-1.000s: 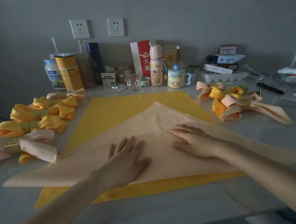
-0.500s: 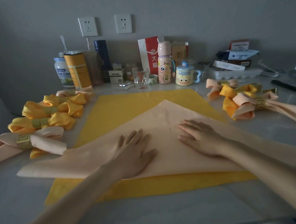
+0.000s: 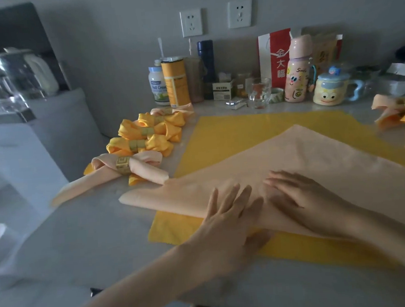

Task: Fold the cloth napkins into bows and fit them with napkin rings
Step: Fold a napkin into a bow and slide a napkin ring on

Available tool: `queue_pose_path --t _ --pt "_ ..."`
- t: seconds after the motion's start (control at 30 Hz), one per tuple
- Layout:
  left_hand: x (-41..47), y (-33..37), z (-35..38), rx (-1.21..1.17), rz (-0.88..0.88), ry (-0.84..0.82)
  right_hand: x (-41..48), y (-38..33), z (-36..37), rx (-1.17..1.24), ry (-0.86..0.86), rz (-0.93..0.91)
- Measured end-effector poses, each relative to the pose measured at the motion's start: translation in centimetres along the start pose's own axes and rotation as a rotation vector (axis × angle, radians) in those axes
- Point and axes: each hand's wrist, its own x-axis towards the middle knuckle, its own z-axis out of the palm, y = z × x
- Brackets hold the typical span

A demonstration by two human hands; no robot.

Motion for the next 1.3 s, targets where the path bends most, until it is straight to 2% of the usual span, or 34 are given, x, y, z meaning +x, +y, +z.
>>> queue_pose_path --t 0.2,0.3,0.37,0.47,0.53,0.6,0.67,0.73,0.77,0.8,0.87,0.9,1.0,1.07,1.2,1.3 --pt "-3.2 -5.4 -0.4 0.071 -0.037 -0.133 0.1 0.7 0.3 -0.009 0.009 0.000" --pt "-5.4 -10.0 -1.4 0.061 -0.125 -0.168 0.1 0.9 0.3 -0.001 0.017 0.012" --pt "-6.7 -12.9 -2.2 0.049 -0.207 -0.158 0.2 0.8 0.4 -0.005 0.021 -0.003" --pt "-7.1 -15.1 -2.4 -0.032 -0.214 -0.062 0.1 0.6 0.3 -0.002 0.025 0.001" --pt "-7.1 -15.5 -2.7 0.050 -0.134 -0.004 0.1 0.3 0.0 0.016 0.030 -0.003" --pt "-6.3 -15.7 -3.0 0.151 -0.137 0.056 -0.1 -0.1 -0.5 0.015 0.017 -0.011" --pt "-5.2 -15.4 -3.5 -0.011 -0.206 0.117 -0.4 -0.6 -1.0 -0.013 0.056 -0.044" --pt "-4.3 -15.9 -2.9 -0.321 -0.316 0.199 -0.9 -1.5 -1.6 0.030 0.073 -0.049" --pt "-4.2 -16.3 -2.7 -0.359 -0.300 0.205 -1.2 -2.2 -1.9 0.063 0.054 -0.055" --pt "-4.5 -16.9 -2.4 -0.310 -0.302 0.217 -1.4 -2.8 -1.9 0.070 0.026 -0.075" --pt "-4.8 -16.9 -1.8 0.043 -0.250 0.265 -1.8 -3.6 -1.8 0.021 -0.010 -0.116" --pt "-4.9 -16.3 -1.9 0.107 -0.227 0.302 -1.9 -3.8 -1.5 0.001 -0.020 -0.139" --pt "-6.0 -14.5 -2.6 0.362 0.012 0.392 -2.1 -4.3 -1.2 -0.057 -0.064 -0.202" --pt "-7.7 -13.8 -2.8 0.404 0.066 0.396 -2.4 -4.6 -1.3 -0.020 -0.055 -0.234" --pt "-11.6 -12.3 -3.4 0.403 -0.012 0.331 -2.2 -5.9 -1.3 0.240 -0.029 -0.264" --pt "-13.8 -12.1 -3.1 0.405 -0.122 0.210 -1.0 -6.7 -0.2 0.128 -0.033 -0.313"
